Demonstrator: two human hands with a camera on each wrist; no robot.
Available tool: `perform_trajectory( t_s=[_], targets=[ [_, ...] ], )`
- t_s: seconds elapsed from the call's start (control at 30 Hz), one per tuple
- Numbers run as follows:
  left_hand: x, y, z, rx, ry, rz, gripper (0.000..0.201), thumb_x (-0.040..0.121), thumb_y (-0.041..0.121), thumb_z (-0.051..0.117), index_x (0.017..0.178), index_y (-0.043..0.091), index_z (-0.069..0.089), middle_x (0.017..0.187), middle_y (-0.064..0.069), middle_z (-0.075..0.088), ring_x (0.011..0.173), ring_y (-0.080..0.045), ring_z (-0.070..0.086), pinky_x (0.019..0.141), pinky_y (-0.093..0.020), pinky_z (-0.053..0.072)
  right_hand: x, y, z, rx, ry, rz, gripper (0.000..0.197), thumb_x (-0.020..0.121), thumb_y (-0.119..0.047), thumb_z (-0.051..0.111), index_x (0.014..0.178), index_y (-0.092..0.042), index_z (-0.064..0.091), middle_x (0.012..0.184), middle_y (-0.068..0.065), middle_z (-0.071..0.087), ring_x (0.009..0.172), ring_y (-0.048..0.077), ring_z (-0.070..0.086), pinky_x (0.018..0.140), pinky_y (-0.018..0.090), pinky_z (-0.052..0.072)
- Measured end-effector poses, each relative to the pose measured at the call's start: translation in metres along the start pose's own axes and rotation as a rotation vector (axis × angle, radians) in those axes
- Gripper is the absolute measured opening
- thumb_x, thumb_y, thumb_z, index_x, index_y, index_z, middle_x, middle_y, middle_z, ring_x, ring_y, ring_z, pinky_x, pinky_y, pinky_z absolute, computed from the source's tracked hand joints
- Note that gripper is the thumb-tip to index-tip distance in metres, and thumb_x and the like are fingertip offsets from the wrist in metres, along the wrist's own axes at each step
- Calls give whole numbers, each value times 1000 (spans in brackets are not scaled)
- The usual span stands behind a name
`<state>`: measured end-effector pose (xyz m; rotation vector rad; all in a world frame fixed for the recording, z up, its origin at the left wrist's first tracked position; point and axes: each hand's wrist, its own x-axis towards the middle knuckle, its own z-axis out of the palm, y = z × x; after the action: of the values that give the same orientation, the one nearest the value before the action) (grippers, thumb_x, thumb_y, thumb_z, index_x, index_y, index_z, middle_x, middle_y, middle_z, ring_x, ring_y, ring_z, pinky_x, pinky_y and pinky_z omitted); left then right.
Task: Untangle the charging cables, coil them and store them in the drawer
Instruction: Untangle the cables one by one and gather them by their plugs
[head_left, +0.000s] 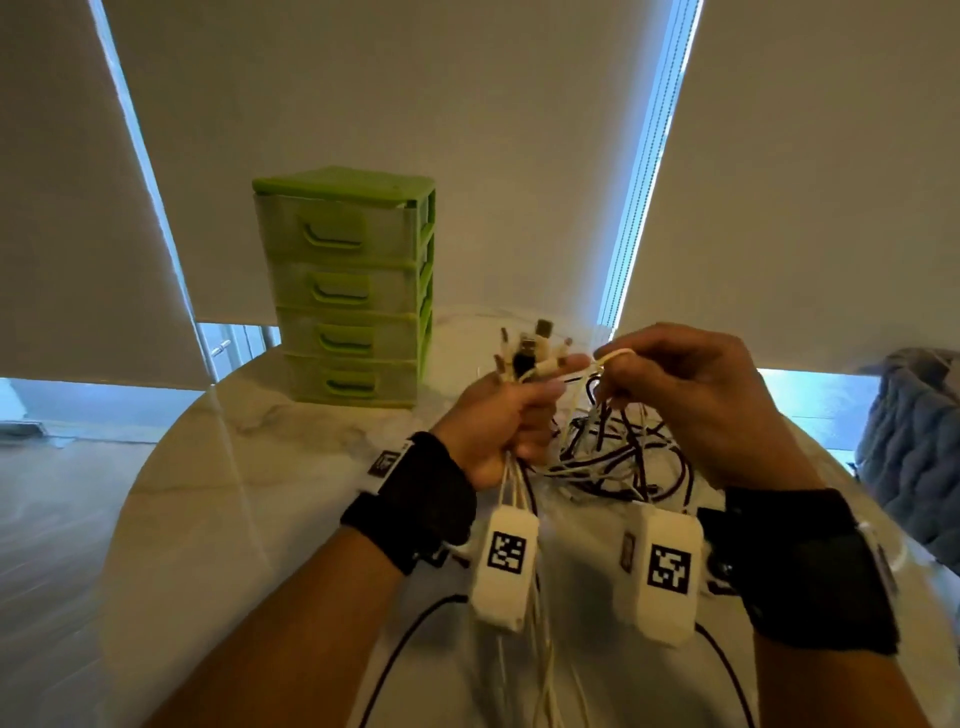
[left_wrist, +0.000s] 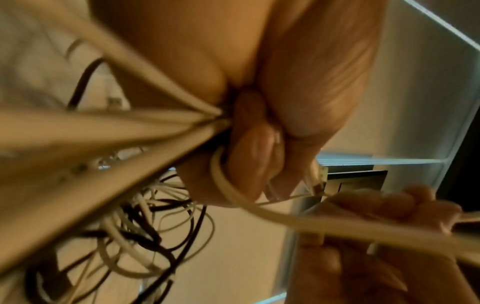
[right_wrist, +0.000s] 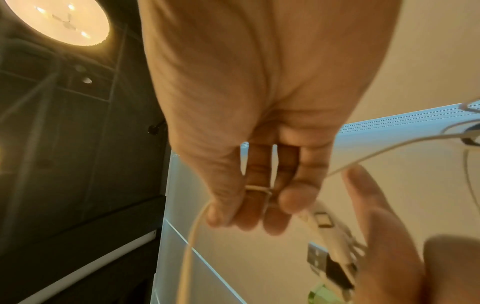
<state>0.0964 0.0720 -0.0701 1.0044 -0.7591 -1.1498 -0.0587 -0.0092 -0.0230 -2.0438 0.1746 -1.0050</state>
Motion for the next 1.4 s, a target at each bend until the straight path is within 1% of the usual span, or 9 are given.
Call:
perform_trajectory(
  t_s=[0.2, 0.37, 0.53, 0.63, 0.77, 0.93, 1.1, 1.23, 1.4],
  targets=[
    [13, -17, 14, 161, -86, -63, 29, 101, 13, 45, 73, 17, 49, 50, 8, 35, 40, -5, 27, 38, -17, 24, 1, 11, -1, 387, -27, -47, 23, 72, -41, 77, 88, -24, 75, 78, 4, 72, 72, 25, 68, 64, 29, 54],
    [15, -28, 14, 233, 21, 39, 18, 98, 15, 50, 82, 16, 56, 54, 6, 44, 44, -8, 33, 40, -21, 29, -3, 10, 5, 401, -190, 59, 38, 69, -25, 77, 106, -27, 70, 93, 1, 73, 78, 23, 71, 69, 31, 57],
    [14, -6, 5, -249, 82, 146, 15, 96, 13, 48, 85, 13, 58, 68, 1, 50, 34, -3, 26, 36, -15, 27, -4, 27, 1, -333, -204, 339, 73, 62, -37, 84, 121, -56, 45, 124, -18, 50, 83, 12, 62, 84, 32, 56],
    [3, 19, -3, -429, 12, 303, 11, 87, 22, 51, 82, 16, 58, 68, 1, 53, 31, -2, 26, 34, -13, 29, -5, 48, 10, -519, -368, 412, 63, 71, -44, 80, 126, -46, 49, 115, -27, 43, 89, -7, 47, 83, 17, 40],
    [-9, 42, -6, -468, -53, 451, 11, 84, 26, 50, 86, 19, 58, 67, 2, 58, 29, 0, 28, 33, -11, 30, -2, 57, 2, -548, -96, 334, 10, 90, -37, 63, 95, -34, 71, 93, -17, 65, 80, -6, 55, 67, 8, 37],
    [8, 12, 7, 30, 107, 295, 27, 89, 5, 55, 108, 23, 64, 69, 1, 54, 38, -2, 27, 36, -14, 25, 1, 35, -6, -117, 211, 181, 12, 89, -19, 66, 86, -28, 75, 74, -11, 72, 65, -2, 61, 61, 12, 45],
    [18, -13, 36, 440, 51, 181, 38, 92, 13, 61, 62, 36, 66, 48, 17, 50, 40, -1, 44, 45, -20, 32, 1, 11, -7, 126, 242, 79, 14, 85, -8, 66, 87, -19, 74, 78, -5, 75, 76, 11, 71, 70, 18, 55],
    [18, -13, 42, 458, 80, 262, 34, 90, 8, 63, 66, 31, 69, 51, 16, 54, 49, -2, 47, 49, -21, 38, 1, 13, -9, 189, 291, 153, 10, 84, -9, 66, 89, -14, 73, 75, -5, 74, 72, 7, 70, 64, 12, 51],
    [21, -4, 37, 208, 231, 286, 18, 91, 0, 57, 86, 13, 69, 51, 12, 60, 42, 0, 53, 41, -16, 40, -4, 18, -16, -406, -95, 266, 38, 71, -45, 76, 101, -56, 56, 87, -29, 61, 83, -9, 57, 64, 7, 43]
  ],
)
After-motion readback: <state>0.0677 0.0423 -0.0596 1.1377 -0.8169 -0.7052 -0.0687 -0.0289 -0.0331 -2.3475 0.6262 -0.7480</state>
